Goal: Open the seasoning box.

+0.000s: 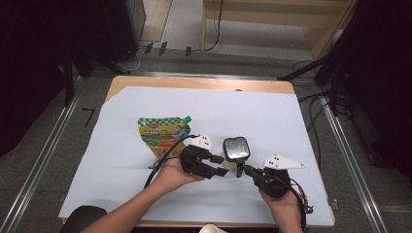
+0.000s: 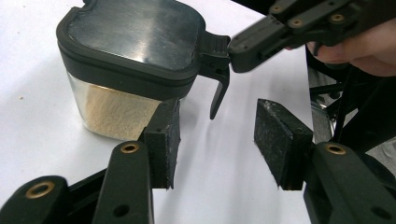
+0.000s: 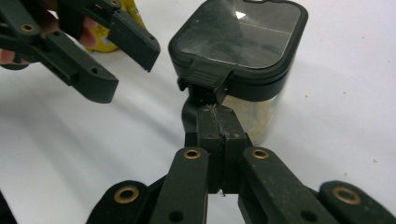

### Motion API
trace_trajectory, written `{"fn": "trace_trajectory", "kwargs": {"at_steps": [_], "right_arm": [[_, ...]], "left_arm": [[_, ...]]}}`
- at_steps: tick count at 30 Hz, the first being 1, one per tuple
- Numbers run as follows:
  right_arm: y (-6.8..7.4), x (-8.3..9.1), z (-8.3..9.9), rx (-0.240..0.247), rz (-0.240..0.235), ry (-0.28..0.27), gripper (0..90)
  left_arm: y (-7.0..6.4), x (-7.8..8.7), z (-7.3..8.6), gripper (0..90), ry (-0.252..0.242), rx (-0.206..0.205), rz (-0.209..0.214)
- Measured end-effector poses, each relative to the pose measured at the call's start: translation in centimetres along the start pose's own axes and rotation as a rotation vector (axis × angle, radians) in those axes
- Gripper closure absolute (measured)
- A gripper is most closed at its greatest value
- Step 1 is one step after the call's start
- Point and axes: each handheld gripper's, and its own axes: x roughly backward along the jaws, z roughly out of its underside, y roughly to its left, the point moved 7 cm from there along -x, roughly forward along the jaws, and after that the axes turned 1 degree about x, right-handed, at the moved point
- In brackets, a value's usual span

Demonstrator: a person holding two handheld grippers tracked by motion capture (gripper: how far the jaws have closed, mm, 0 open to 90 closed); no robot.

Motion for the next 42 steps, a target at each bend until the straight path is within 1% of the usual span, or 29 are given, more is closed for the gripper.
{"fn": "trace_trajectory", "kwargs": {"at_steps": [1, 2, 3, 4, 5, 6, 8, 9, 13, 15, 16, 17, 18, 19, 20, 23, 30, 35, 39, 42], "right_arm": [[0.0, 0.0, 0.0, 0.0, 0.0, 0.0, 90.0], [0.5, 0.1, 0.0, 0.008, -0.008, -0.002, 90.0], [0.5, 0.1, 0.0, 0.008, -0.008, -0.002, 90.0], [1.1, 0.0, 0.1, 0.025, -0.02, -0.002, 90.0], [1.1, 0.0, 0.1, 0.025, -0.02, -0.002, 90.0], [1.6, -0.3, 0.1, 0.045, -0.027, 0.002, 90.0], [1.9, -0.8, 0.2, 0.044, -0.034, 0.015, 90.0], [1.9, -0.8, 0.2, 0.044, -0.034, 0.015, 90.0], [2.2, -2.1, 0.5, 0.045, -0.044, 0.031, 90.0], [2.3, -2.3, 0.5, 0.042, -0.042, 0.033, 90.0], [2.3, -2.7, 0.5, 0.047, -0.038, 0.034, 90.0], [2.3, -2.7, 0.5, 0.047, -0.038, 0.034, 90.0], [2.4, -2.9, 0.6, 0.06, -0.043, 0.04, 90.0], [2.4, -2.9, 0.6, 0.06, -0.043, 0.04, 90.0], [2.4, -3.0, 0.6, 0.07, -0.039, 0.039, 90.0], [2.4, -3.0, 0.7, 0.071, -0.032, 0.042, 90.0], [1.5, -2.5, 0.7, 0.046, -0.011, 0.043, 90.0], [1.4, -2.4, 0.8, 0.039, -0.004, 0.043, 90.0], [0.9, -2.1, 0.9, 0.03, 0.005, 0.046, 90.0], [0.4, -1.8, 0.9, 0.018, 0.017, 0.042, 90.0]], "left_arm": [[0.0, 0.0, 0.0, 50.6, 0.0, 0.0, 0.0], [0.1, 0.0, 0.0, 50.2, 0.001, -0.003, -0.005], [0.1, 0.0, 0.0, 49.8, 0.001, -0.003, -0.005], [0.1, 0.0, 0.0, 49.4, -0.002, -0.001, -0.004], [0.1, 0.0, 0.0, 49.4, -0.003, -0.002, -0.005], [0.1, 0.0, 0.0, 48.9, -0.002, -0.003, -0.006], [0.1, 0.0, 0.1, 49.2, 0.003, 0.0, 0.0], [0.1, 0.0, 0.1, 49.3, 0.003, 0.0, 0.0], [0.2, 0.1, 0.1, 49.3, 0.005, -0.002, -0.002], [0.3, 0.1, 0.1, 49.1, 0.004, -0.001, -0.002], [0.3, 0.1, 0.1, 48.8, 0.004, 0.0, -0.002], [0.2, 0.1, 0.1, 48.8, 0.003, 0.001, -0.003], [0.2, 0.0, 0.1, 48.8, 0.004, 0.002, -0.002], [0.2, 0.0, 0.1, 48.7, 0.004, 0.002, -0.002], [0.2, 0.0, 0.1, 48.5, 0.004, 0.002, -0.003], [0.2, 0.0, 0.1, 48.2, 0.008, 0.001, -0.008], [0.3, 0.0, 0.1, 46.9, 0.005, -0.005, -0.018], [0.3, 0.1, 0.1, 46.4, 0.002, -0.004, -0.019], [0.4, 0.1, 0.1, 45.8, 0.002, -0.006, -0.025], [0.4, 0.1, 0.1, 45.7, 0.004, 0.002, -0.027]]}}
